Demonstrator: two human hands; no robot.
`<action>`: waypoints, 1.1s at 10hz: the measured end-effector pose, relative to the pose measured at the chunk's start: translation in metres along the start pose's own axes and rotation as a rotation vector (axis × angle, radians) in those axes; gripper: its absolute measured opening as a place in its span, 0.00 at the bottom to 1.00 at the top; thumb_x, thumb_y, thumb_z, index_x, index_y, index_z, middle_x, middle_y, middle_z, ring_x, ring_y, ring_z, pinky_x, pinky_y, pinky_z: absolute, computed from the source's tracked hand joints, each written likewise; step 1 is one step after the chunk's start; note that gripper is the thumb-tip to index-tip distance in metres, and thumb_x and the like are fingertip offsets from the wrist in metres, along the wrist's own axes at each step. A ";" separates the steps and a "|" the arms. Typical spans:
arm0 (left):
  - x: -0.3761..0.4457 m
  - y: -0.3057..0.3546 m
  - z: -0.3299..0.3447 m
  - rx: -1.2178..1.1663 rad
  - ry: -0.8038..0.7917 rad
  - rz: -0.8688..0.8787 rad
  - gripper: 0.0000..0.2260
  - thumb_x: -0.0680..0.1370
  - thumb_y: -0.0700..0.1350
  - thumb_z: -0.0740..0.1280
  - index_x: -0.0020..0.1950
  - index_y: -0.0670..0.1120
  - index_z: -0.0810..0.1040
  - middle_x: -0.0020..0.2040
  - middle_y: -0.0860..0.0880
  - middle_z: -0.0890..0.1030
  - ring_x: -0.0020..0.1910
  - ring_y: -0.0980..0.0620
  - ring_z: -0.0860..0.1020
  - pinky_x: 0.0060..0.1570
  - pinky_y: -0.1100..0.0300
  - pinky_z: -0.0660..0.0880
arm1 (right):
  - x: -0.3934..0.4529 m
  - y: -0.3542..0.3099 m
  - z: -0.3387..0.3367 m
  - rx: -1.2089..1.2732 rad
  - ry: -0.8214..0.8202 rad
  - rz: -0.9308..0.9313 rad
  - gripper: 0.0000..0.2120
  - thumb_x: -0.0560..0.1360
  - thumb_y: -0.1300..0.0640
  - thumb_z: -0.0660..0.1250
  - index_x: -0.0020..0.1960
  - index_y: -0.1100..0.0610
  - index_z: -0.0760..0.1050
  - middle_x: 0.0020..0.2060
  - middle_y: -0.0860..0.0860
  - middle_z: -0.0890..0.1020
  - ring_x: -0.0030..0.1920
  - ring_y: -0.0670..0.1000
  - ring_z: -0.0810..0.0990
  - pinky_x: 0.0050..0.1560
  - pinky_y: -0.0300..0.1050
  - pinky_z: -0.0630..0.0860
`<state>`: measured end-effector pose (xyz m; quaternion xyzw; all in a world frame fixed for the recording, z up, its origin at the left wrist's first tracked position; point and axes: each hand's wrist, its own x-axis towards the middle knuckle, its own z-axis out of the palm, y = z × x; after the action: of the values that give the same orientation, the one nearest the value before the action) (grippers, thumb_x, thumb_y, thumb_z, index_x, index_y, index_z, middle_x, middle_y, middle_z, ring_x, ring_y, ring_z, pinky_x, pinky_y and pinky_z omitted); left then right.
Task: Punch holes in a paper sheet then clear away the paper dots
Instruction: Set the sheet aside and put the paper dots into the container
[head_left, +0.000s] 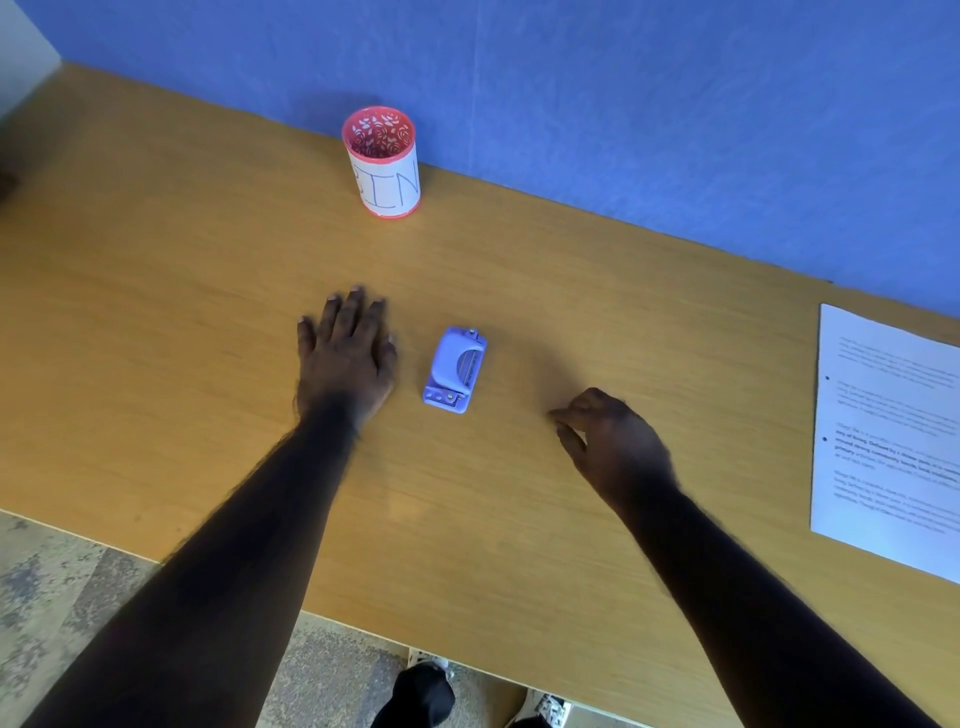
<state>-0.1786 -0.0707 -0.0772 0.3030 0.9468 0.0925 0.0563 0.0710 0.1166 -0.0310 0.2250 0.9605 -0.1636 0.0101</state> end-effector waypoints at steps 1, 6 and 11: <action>0.001 0.001 -0.001 -0.010 0.002 -0.004 0.25 0.82 0.55 0.50 0.79 0.51 0.57 0.81 0.49 0.54 0.80 0.46 0.50 0.76 0.41 0.46 | -0.007 -0.006 0.008 -0.163 -0.011 -0.025 0.15 0.78 0.56 0.68 0.65 0.51 0.78 0.61 0.52 0.80 0.57 0.52 0.80 0.45 0.46 0.83; 0.001 0.000 0.000 -0.001 0.004 -0.007 0.25 0.82 0.55 0.50 0.79 0.51 0.57 0.81 0.49 0.54 0.80 0.46 0.50 0.76 0.41 0.47 | 0.010 -0.004 -0.011 0.597 0.029 0.442 0.10 0.77 0.59 0.66 0.54 0.50 0.84 0.52 0.47 0.84 0.46 0.50 0.83 0.44 0.46 0.81; 0.001 -0.001 0.001 -0.017 0.013 0.000 0.25 0.82 0.55 0.51 0.79 0.51 0.57 0.81 0.49 0.54 0.80 0.46 0.50 0.76 0.41 0.47 | 0.005 -0.018 0.004 0.094 -0.037 0.183 0.12 0.77 0.50 0.70 0.60 0.49 0.81 0.58 0.46 0.82 0.54 0.49 0.82 0.51 0.47 0.82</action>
<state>-0.1796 -0.0711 -0.0785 0.3021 0.9463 0.1026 0.0526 0.0586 0.1026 -0.0297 0.3091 0.9268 -0.2109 0.0323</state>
